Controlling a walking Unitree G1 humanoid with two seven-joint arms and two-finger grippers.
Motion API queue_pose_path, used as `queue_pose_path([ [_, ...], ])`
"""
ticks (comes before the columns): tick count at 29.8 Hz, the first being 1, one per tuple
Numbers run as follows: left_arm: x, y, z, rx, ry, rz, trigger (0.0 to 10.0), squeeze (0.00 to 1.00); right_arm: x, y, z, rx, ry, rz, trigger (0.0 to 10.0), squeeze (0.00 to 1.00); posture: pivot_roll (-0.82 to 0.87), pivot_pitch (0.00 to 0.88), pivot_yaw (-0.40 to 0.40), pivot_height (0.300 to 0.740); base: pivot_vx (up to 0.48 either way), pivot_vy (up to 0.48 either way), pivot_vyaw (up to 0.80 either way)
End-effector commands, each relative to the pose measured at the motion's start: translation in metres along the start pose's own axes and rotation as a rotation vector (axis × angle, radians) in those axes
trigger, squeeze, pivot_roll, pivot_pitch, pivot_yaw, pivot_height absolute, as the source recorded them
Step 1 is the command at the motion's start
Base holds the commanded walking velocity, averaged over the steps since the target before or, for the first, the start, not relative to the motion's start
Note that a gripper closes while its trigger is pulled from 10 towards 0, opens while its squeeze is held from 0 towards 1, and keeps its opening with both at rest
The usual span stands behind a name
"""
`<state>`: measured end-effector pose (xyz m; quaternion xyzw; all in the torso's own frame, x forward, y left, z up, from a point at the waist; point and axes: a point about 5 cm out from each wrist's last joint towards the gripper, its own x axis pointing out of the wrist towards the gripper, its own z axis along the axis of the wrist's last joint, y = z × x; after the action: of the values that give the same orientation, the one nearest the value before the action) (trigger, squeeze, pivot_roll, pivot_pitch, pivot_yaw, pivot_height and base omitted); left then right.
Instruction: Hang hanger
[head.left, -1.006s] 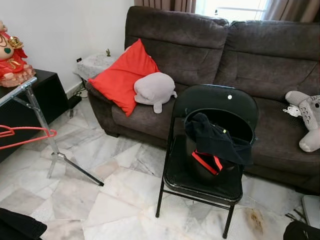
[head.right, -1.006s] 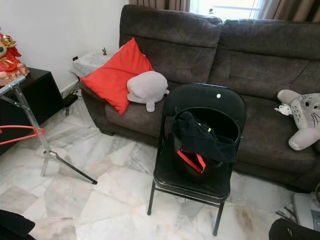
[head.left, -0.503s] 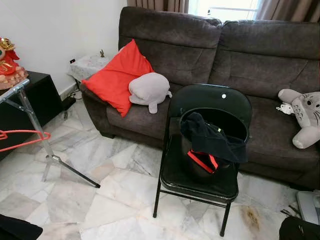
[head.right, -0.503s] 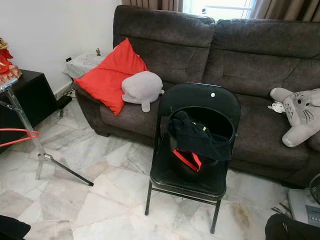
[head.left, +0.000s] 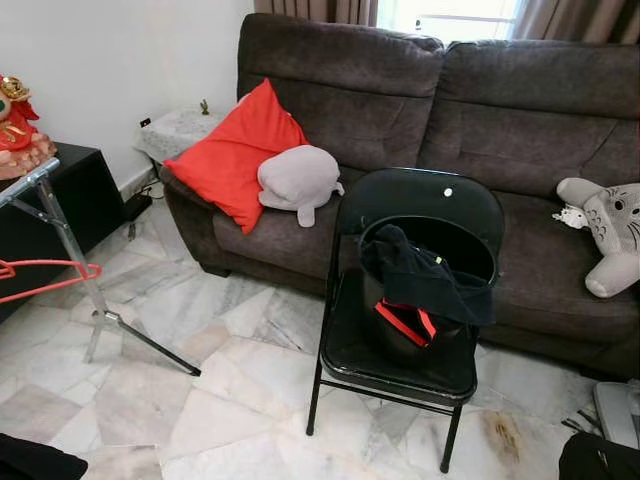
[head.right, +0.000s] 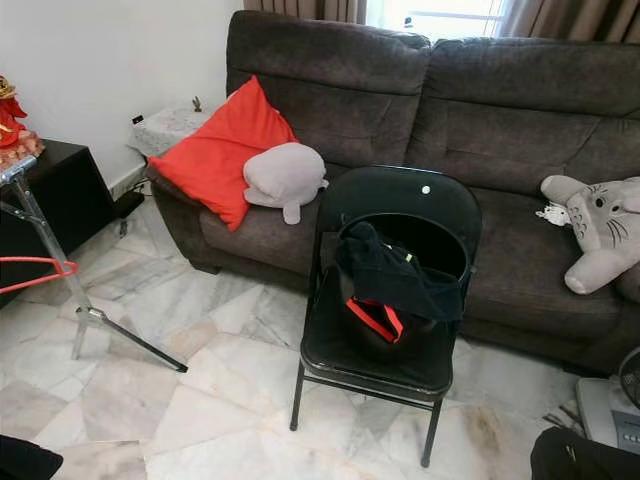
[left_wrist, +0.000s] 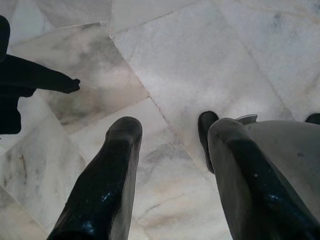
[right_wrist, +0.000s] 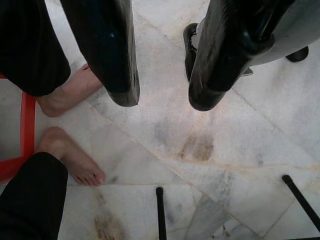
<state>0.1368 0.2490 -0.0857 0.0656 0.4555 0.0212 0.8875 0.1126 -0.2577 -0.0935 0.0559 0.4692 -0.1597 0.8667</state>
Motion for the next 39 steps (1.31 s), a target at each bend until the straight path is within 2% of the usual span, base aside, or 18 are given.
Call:
queue_pose_path([
  [1, -0.002, 0.002, -0.008, 0.004, 0.044, 0.007, 10.0, 0.00, 0.000, 0.001, -0.001, 0.007, 0.003, -0.002, 10.0, 0.00, 0.00, 0.000, 0.008, 0.740, 0.000, 0.000, 0.00],
  [24, -0.003, -0.001, -0.013, 0.019, 0.073, -0.030, 10.0, 0.00, 0.001, 0.003, 0.002, 0.031, -0.012, 0.007, 10.0, 0.00, 0.00, 0.000, 0.007, 0.740, 0.000, 0.000, 0.00],
  [33, 0.001, -0.008, -0.004, 0.020, 0.040, -0.047, 10.0, 0.00, 0.002, 0.002, 0.008, 0.047, -0.031, -0.004, 10.0, 0.00, 0.00, 0.000, -0.013, 0.740, 0.000, 0.000, 0.00],
  [39, 0.002, -0.009, -0.001, 0.015, 0.034, -0.048, 10.0, 0.00, 0.003, 0.002, 0.010, 0.048, -0.030, -0.002, 10.0, 0.00, 0.01, 0.000, -0.019, 0.740, 0.242, 0.000, -0.21],
])
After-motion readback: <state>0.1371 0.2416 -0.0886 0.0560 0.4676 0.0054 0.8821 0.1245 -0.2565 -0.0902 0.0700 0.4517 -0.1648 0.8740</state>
